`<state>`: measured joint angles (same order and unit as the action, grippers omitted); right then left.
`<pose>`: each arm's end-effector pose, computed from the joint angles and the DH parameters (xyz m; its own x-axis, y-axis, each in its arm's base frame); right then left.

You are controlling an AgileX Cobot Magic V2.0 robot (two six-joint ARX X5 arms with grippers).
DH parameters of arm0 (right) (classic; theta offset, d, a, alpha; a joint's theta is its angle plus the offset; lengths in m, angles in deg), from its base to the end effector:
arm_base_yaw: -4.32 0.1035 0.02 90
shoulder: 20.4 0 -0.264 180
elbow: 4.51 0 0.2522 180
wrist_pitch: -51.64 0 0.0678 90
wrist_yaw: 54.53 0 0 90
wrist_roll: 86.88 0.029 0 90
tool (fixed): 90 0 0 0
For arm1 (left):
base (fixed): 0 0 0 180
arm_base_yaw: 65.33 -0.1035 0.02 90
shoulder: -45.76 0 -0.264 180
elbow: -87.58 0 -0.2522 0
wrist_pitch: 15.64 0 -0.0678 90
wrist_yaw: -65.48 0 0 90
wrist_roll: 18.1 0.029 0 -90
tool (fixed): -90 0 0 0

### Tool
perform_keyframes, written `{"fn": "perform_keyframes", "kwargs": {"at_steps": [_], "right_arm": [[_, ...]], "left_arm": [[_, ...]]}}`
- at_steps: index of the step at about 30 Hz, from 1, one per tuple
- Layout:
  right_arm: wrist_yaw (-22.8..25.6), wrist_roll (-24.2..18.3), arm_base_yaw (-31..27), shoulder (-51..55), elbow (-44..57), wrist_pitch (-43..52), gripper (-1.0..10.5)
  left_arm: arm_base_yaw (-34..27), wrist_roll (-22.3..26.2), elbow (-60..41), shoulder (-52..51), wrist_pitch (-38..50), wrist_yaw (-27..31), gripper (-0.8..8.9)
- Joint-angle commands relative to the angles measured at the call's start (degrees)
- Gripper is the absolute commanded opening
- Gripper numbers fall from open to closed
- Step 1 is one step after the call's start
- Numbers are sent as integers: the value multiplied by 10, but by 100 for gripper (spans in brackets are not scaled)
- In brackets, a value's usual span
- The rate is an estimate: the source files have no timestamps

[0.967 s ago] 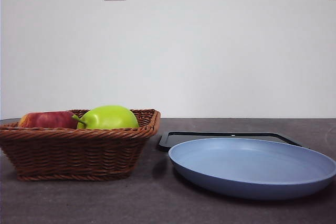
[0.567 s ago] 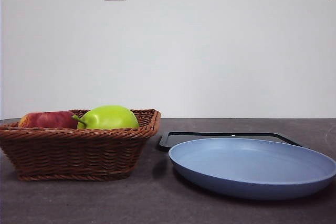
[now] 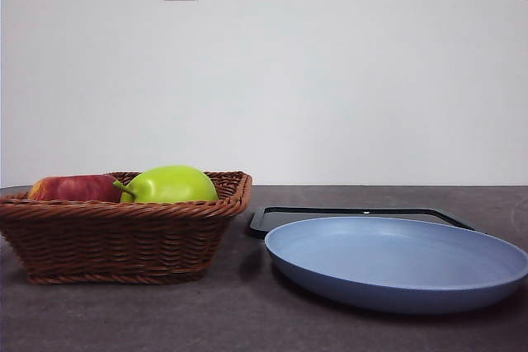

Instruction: Take the lemon from the basket,put the lemon in the plate,hand out the plate

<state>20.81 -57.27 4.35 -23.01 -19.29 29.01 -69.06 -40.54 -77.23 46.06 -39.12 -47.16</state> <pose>0.0971 0.0074 0.1513 0.9512 0.2536 -0.1756 -0.1271 0.8410 0.5258 0.0938 -0.0051 0.1556 0.9357 -0.3248 -0.1379 0.2387 0.8704 -0.4306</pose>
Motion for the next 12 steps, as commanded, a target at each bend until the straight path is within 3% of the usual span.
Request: {"fn": "perform_keyframes", "kwargs": {"at_steps": [1, 6, 12], "right_arm": [[-5, 19, 0, -14, -20, -25, 3], [-7, 15, 0, -59, -81, -68, 3], [-20, -45, 0, -129, -165, -87, 3]], "left_arm": [[0, -41, 9, 0, 0, -3, 7], [0, -45, 59, 29, -38, -4, 7], [0, -10, 134, 115, -47, -25, 7]]}}
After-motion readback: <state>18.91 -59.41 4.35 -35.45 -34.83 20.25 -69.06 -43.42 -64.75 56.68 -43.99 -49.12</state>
